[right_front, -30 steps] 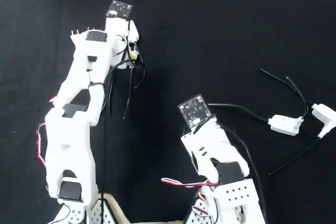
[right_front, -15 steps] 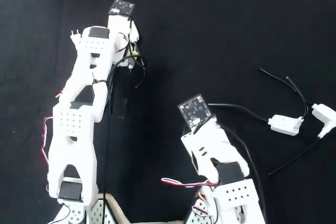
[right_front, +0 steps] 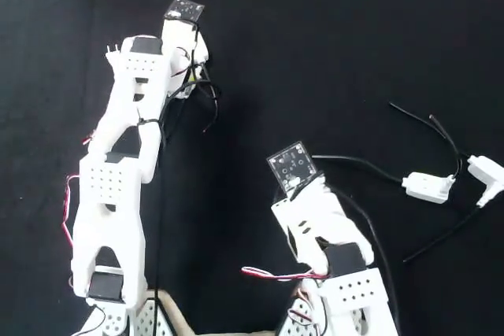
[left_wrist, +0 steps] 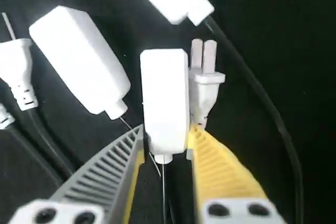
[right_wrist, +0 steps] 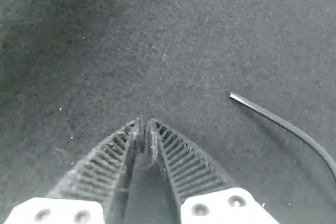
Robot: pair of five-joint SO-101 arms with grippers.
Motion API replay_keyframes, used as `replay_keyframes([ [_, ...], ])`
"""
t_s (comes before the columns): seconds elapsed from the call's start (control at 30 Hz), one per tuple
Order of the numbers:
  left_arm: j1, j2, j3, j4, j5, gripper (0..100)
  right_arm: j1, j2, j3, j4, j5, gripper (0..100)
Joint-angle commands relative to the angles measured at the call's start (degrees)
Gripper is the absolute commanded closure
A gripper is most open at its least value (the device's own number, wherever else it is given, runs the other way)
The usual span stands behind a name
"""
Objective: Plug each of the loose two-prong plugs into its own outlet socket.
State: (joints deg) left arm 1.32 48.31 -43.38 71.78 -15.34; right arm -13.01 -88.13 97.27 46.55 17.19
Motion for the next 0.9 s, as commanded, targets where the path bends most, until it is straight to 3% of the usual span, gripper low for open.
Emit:
replay_keyframes([
  [0.0, 0.4, -0.79, -3.3, 0.44, -0.44, 92, -0.35, -0.04, -0.22, 0.18, 0.44, 98.6],
  [0.27, -0.22, 2.73, -5.67, 0.53, -0.44, 93, -0.35, -0.04, -0.22, 0.18, 0.44, 98.6],
  [0.33, -0.31, 2.73, -7.52, 3.52, -0.35, 98, -0.35, -0.04, -0.22, 0.18, 0.44, 98.6],
  [0.73, 0.22, 2.11, -22.99, 29.1, 1.67, 97, -0.35, -0.04, -0.22, 0.18, 0.44, 98.6],
  [0.87, 0.31, -0.44, -20.62, 29.27, 3.08, 97, -0.35, -0.04, -0.22, 0.18, 0.44, 98.6],
])
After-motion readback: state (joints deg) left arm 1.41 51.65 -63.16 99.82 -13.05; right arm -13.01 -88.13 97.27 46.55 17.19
